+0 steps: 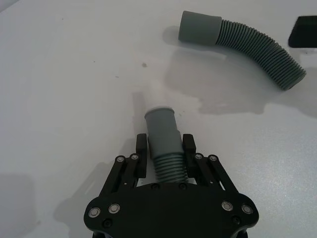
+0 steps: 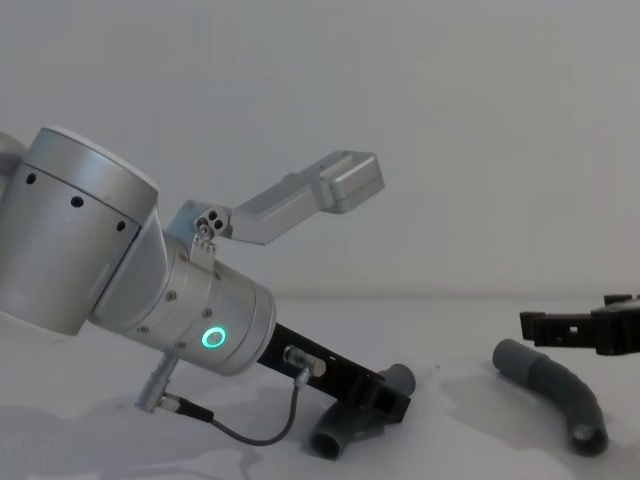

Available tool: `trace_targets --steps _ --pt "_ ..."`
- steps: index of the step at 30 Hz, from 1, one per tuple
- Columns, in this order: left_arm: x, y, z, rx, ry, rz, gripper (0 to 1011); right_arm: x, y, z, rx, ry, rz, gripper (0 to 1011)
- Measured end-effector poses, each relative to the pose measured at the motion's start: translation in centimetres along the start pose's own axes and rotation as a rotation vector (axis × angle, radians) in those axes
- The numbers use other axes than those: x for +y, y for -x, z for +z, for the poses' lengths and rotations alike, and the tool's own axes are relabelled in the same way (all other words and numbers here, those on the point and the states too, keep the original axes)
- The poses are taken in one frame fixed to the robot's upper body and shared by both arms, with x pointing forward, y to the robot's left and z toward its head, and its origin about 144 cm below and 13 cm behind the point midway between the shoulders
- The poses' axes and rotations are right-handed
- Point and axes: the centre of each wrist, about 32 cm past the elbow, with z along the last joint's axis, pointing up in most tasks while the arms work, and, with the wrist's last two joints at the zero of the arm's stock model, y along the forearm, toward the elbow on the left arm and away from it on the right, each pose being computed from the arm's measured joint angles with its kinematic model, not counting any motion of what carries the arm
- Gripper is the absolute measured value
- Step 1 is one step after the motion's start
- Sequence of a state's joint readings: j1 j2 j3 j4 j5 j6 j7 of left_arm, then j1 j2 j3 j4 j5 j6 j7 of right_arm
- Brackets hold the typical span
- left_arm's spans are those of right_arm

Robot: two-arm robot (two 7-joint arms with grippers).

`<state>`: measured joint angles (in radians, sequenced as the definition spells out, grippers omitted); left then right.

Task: Use both hands to pick up one end of the pipe from the table, align the ends, and insert them.

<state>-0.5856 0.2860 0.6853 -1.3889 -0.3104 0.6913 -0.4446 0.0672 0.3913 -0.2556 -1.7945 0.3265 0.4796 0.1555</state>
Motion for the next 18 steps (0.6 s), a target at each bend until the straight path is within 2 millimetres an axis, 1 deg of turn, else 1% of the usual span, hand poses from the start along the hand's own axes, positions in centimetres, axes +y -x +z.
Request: trace_targets --steps 10,18 --pt "0.0 0.0 0.0 0.000 0.000 0.001 371 0.7 -1.1 0.3 -0.006 0.068 0.010 1000" --pt "0.0 0.0 0.0 0.000 0.000 0.001 365 1.3 -1.7 0.4 -0.010 0.107 0.020 1000"
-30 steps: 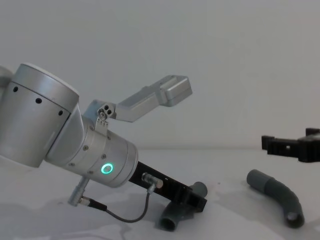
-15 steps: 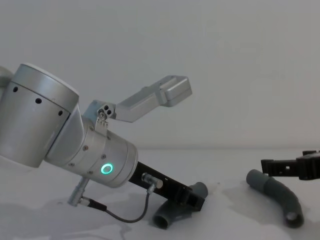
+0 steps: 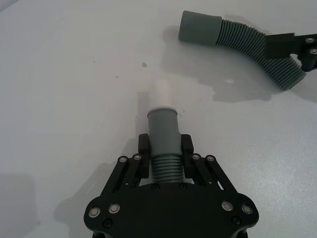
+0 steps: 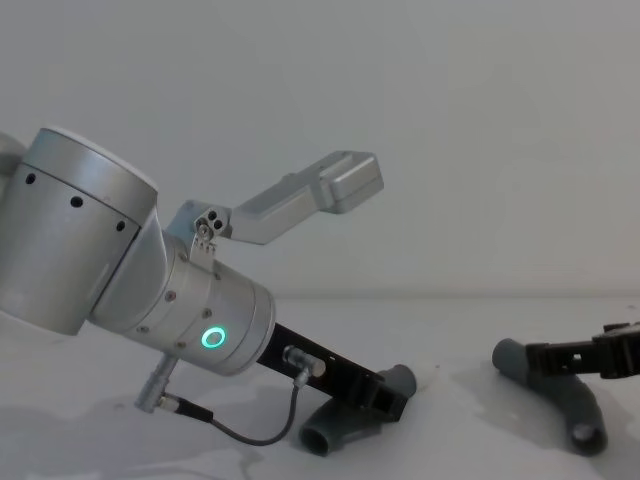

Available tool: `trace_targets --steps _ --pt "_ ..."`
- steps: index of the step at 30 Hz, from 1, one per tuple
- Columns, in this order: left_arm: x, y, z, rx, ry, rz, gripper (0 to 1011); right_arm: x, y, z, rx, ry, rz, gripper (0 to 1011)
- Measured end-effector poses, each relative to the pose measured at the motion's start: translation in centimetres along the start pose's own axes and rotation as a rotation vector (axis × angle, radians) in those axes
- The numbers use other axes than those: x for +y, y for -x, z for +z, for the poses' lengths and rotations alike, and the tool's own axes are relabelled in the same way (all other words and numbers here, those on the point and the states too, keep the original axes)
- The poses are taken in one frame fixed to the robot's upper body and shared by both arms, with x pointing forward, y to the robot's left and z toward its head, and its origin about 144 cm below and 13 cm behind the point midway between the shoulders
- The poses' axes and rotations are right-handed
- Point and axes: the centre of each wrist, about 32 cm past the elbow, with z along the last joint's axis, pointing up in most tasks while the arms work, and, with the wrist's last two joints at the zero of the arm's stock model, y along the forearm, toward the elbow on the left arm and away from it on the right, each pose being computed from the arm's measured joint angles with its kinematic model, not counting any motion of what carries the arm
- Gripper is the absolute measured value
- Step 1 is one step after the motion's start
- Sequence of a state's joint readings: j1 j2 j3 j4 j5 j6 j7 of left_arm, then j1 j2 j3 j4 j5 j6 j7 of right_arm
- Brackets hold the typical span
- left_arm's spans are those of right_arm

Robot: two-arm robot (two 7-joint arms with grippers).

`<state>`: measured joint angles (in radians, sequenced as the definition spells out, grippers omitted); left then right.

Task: Use both hands to pick up one end of the pipe from the table, align the ends, and insert them.

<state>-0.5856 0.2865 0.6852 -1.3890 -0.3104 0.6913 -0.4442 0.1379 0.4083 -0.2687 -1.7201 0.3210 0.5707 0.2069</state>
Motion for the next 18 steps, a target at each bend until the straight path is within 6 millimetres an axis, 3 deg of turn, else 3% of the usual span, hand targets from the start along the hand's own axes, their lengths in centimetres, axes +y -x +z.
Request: trace_targets --steps 18 --pt "0.0 0.0 0.0 0.000 0.000 0.000 365 2.0 -0.7 0.1 -0.004 0.059 0.015 1000"
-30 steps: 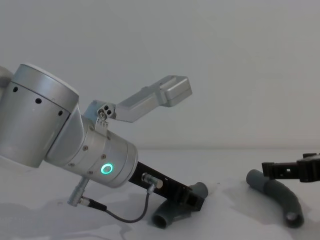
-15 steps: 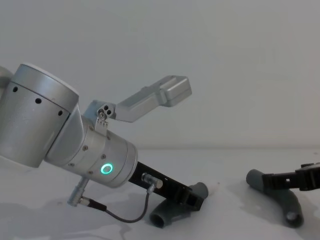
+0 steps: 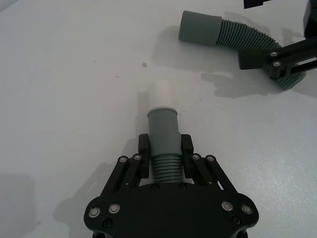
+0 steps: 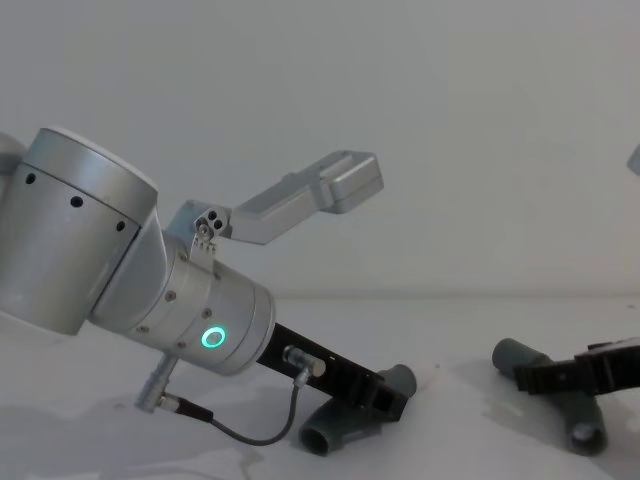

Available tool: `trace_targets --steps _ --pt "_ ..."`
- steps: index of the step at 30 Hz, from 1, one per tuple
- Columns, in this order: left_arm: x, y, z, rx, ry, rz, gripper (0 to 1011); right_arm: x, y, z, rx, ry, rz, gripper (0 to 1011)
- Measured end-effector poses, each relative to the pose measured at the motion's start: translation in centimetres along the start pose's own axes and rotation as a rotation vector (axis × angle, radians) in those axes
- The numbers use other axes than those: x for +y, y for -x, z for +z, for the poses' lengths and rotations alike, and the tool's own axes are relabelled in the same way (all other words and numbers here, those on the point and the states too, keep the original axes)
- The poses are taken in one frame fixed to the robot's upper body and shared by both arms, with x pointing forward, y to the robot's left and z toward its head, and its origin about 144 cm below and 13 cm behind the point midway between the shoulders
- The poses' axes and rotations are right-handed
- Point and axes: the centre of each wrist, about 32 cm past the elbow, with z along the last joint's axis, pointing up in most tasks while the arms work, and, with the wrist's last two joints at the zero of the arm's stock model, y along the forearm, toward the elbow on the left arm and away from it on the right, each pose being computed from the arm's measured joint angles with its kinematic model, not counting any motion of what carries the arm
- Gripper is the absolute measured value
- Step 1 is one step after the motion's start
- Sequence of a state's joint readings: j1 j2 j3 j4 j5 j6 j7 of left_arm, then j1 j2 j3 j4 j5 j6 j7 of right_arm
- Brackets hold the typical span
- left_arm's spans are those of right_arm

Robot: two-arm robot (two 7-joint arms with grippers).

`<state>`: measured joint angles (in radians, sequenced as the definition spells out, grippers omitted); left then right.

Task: Use both hands to pick up one end of the pipe from the table, align the ends, and insert them.

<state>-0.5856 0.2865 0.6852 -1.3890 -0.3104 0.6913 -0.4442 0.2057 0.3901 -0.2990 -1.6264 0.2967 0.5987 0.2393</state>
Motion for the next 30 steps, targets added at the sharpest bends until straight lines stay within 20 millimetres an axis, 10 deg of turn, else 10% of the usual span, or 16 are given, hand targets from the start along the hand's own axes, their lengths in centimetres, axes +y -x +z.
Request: trace_targets --steps 30 --pt "0.0 0.0 0.0 0.000 0.000 0.000 365 1.5 0.2 -0.2 -0.003 0.032 0.008 897"
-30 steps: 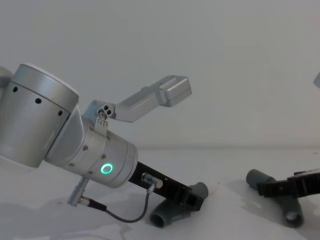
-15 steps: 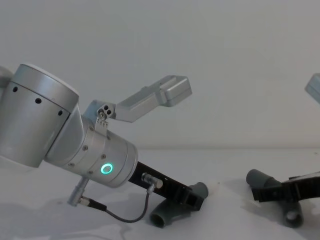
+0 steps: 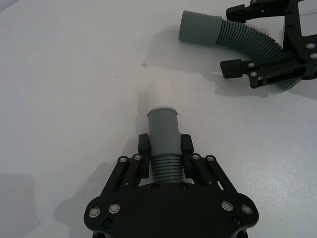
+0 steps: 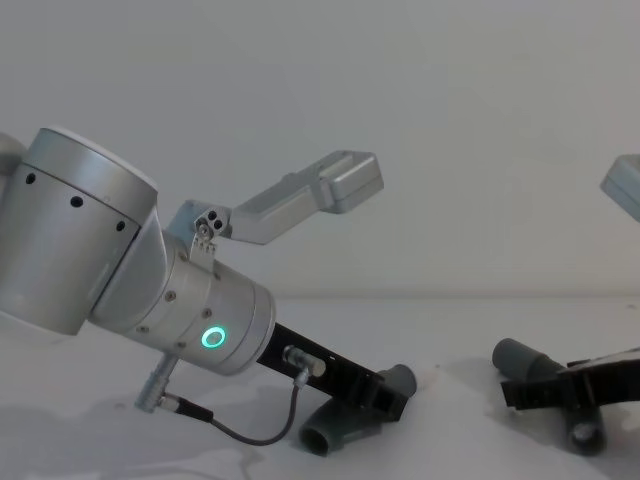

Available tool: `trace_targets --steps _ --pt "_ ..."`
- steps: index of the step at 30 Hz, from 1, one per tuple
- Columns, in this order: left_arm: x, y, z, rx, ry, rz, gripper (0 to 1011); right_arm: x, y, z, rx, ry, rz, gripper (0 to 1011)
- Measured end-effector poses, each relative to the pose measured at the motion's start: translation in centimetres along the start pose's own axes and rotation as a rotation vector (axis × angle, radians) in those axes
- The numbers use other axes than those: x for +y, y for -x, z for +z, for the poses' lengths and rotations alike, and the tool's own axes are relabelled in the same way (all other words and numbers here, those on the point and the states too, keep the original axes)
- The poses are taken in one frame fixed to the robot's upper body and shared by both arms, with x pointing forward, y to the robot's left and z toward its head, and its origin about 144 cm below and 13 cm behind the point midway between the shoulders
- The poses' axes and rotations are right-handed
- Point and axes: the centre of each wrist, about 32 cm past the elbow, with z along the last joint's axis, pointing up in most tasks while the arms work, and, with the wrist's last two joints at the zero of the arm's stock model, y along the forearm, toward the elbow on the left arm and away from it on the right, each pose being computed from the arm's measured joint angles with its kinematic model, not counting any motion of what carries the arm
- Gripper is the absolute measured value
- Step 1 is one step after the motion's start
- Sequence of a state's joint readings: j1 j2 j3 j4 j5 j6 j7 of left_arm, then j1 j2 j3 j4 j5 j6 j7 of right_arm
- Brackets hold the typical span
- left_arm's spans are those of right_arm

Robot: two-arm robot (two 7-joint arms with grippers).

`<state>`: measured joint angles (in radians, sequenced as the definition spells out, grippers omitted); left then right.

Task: Use both hands to pick up one end of the pipe from the table, align the ends, and insert them.

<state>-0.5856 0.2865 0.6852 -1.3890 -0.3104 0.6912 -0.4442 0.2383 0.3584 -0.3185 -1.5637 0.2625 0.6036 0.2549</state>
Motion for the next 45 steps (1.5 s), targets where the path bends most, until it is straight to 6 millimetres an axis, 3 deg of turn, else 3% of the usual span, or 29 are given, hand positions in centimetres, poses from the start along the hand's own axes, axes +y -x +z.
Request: trace_targets --steps 13,16,21,45 --pt "0.00 0.00 -0.01 0.000 0.000 0.000 365 0.10 0.05 -0.02 -0.001 0.001 0.002 523" --pt "0.00 0.00 0.00 0.000 0.000 0.000 365 0.12 0.06 -0.02 -0.001 0.002 0.003 385" --pt "0.00 0.00 0.00 0.000 0.000 0.000 365 0.14 0.08 -0.02 -0.002 0.002 0.004 265" --pt "0.38 0.18 0.29 -0.066 0.006 0.018 365 -0.12 0.07 0.13 -0.045 -0.063 0.008 265"
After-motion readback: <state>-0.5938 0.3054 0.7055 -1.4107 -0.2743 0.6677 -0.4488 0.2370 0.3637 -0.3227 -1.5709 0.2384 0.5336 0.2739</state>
